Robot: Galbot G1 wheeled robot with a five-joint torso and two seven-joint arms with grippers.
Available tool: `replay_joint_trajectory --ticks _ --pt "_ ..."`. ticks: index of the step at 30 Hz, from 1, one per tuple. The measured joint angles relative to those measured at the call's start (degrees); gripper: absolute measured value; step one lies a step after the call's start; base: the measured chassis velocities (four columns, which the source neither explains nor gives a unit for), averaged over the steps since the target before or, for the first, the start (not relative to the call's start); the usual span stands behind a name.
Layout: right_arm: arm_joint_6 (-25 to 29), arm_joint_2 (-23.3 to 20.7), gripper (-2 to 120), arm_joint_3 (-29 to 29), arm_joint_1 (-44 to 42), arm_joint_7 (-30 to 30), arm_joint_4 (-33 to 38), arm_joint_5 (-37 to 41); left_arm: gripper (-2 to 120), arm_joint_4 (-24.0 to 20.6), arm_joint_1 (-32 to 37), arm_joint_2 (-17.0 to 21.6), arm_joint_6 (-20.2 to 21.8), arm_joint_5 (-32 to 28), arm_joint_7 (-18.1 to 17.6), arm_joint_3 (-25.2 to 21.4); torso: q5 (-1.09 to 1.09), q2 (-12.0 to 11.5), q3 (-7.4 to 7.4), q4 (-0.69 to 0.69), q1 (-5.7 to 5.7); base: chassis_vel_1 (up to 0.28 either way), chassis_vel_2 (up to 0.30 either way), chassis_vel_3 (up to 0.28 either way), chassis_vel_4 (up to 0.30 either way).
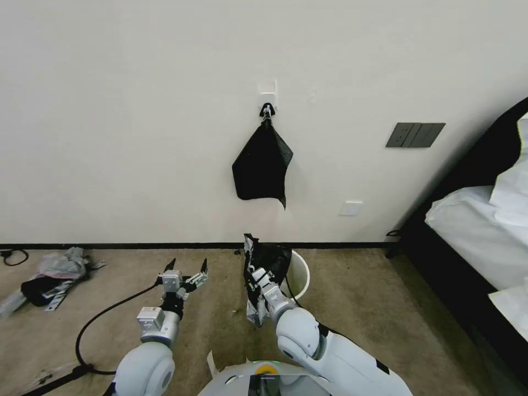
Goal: Place a trash bag onto the trash bin.
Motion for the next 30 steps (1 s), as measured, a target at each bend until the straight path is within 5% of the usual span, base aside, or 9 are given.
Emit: replay_joint_trajectory --ticks 9,20,30 --pt "0.2 -1.0 1 1.8 -0.9 -0.5 1.1 -0.8 100 0.2 -0.1 0.6 1.0 0.1 0.0 2.4 0.0 0.0 0.0 0.0 0.0 0.0 0.0 0.0 0.0" --pt "0.6 -0.9 0 3.9 -2.7 -0.3 2.4 -0.7 100 0.0 -4.5 2.0 8.3 -1.9 -1.8 11.1 0.0 0.0 0.0 0.0 0.0 0.0 0.0 0.0 0.0" --pt "0.7 -1.0 0 4.5 -2.9 -0.3 2.5 -0.4 100 4.4 -16.3 5.5 17.0 -12.7 -5.8 21.3 0.0 0.0 0.0 0.0 0.0 0.0 0.0 0.0 0.0"
